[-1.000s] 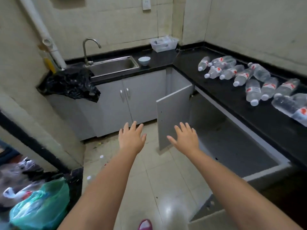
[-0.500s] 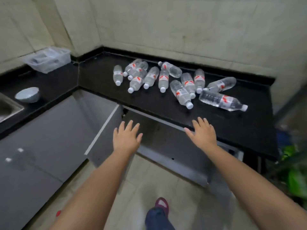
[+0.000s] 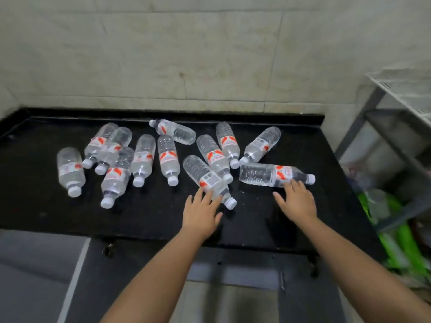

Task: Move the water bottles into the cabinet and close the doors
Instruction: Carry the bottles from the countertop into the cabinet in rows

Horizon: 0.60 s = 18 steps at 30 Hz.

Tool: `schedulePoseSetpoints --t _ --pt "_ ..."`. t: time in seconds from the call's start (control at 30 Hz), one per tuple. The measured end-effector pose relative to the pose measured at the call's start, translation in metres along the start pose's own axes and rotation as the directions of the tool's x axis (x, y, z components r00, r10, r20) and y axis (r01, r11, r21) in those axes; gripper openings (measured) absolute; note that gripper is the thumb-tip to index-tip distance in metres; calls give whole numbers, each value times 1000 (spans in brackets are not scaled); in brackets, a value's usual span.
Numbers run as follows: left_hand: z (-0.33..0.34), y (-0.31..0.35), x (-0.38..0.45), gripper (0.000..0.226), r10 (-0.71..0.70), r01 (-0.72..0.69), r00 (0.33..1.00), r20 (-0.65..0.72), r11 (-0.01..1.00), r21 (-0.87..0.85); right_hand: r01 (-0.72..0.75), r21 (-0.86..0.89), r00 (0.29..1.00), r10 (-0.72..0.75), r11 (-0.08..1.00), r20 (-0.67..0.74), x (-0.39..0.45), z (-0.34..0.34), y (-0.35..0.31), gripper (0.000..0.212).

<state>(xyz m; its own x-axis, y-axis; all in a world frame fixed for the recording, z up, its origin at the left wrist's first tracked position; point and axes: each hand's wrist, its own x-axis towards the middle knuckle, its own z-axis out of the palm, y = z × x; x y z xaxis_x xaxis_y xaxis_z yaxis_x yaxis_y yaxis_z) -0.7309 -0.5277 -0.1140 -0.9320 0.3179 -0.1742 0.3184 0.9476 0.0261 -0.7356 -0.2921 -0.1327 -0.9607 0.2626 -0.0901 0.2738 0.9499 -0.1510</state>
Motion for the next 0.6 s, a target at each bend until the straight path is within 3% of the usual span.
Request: schedulePoseSetpoints --t 0.17,0.33,0.43,0.53,0.6 --pt "8 7 47 51 219 -221 975 35 974 53 -98 6 995 98 995 14 10 6 4 55" --pt "17 11 72 54 332 -367 928 169 892 264 -210 43 978 210 977 -10 16 6 22 54" --pt "22 11 84 42 444 -442 893 68 843 308 -269 111 962 272 957 -8 30 0 35 54" --pt "21 7 94 33 563 -526 824 56 726 442 -287 242 956 295 927 6 51 -9 44 49" --pt "23 6 99 32 574 -526 817 63 695 491 -295 263 955 295 918 41 66 -10 50 49"
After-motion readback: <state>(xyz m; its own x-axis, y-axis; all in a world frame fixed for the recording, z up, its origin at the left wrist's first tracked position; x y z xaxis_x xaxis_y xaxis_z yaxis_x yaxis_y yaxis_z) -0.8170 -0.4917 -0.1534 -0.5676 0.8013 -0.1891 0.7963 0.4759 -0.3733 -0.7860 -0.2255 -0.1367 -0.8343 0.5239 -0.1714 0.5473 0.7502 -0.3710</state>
